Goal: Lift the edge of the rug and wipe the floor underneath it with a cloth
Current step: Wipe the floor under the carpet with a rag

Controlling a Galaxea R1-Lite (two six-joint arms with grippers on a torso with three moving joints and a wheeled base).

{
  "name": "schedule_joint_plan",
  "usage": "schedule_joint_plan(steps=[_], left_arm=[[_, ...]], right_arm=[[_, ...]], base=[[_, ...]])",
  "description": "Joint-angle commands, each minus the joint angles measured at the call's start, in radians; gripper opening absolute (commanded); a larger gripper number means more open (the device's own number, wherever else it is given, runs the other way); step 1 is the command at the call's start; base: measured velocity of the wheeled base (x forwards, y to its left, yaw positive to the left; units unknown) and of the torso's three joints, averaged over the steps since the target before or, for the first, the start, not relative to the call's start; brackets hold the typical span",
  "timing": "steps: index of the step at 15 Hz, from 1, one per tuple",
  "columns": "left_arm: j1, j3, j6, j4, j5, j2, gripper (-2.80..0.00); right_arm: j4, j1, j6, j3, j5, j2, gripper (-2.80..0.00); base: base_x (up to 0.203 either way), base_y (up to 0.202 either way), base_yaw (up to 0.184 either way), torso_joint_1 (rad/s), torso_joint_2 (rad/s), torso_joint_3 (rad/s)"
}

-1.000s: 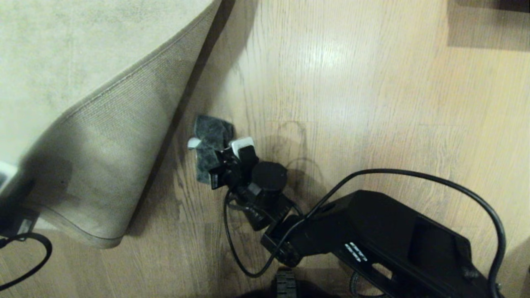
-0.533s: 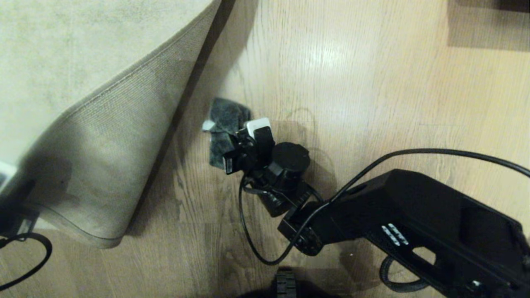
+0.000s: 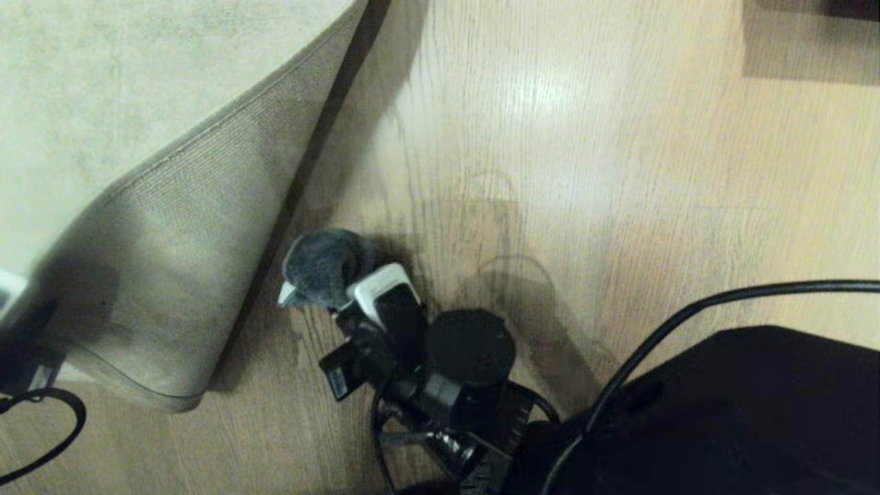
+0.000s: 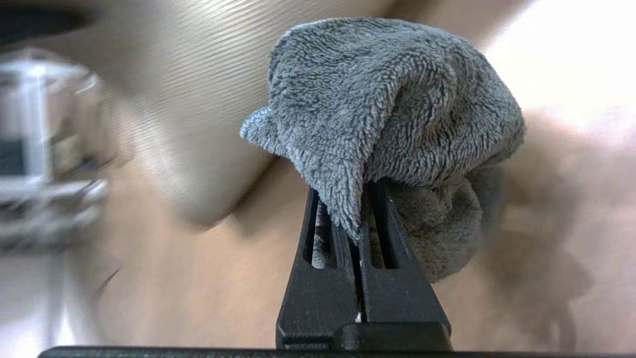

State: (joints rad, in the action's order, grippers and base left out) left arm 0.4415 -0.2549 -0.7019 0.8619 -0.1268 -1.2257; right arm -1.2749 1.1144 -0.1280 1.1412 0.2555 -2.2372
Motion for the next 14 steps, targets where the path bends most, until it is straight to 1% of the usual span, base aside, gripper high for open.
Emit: schedule_joint_plan(steps=[1,6,10,14], left_arm=[[0.0,0.007,-0.004,0.005,0.001,0.002,-2.8],[0.0,0.054,-0.002,0.005,0.001,0.037,-2.8],[0.0,0.069,-0.002,0.005,0.001,0.035,-2.8],[0.0,0.068,-0.004,0.006,0.001,0.031,-2.8]], right_arm=[[-0.008,0.042,0.0,-0.037,0.0,-0.011,-2.8],[-0.005,0.1,0.014,-0.014,-0.002,-0.133,-2.8],[-0.002,0.109,0.049,0.066,-0.001,-0.224,-2.8],[-0.002,0.107,0.055,0.136,-0.001,-0.338,-2.8]], base=[[0.0,0.0,0.0,0.0,0.0,0.0],[0.0,0.0,0.0,0.0,0.0,0.0],[0.0,0.0,0.0,0.0,0.0,0.0],[0.0,0.0,0.0,0.0,0.0,0.0]])
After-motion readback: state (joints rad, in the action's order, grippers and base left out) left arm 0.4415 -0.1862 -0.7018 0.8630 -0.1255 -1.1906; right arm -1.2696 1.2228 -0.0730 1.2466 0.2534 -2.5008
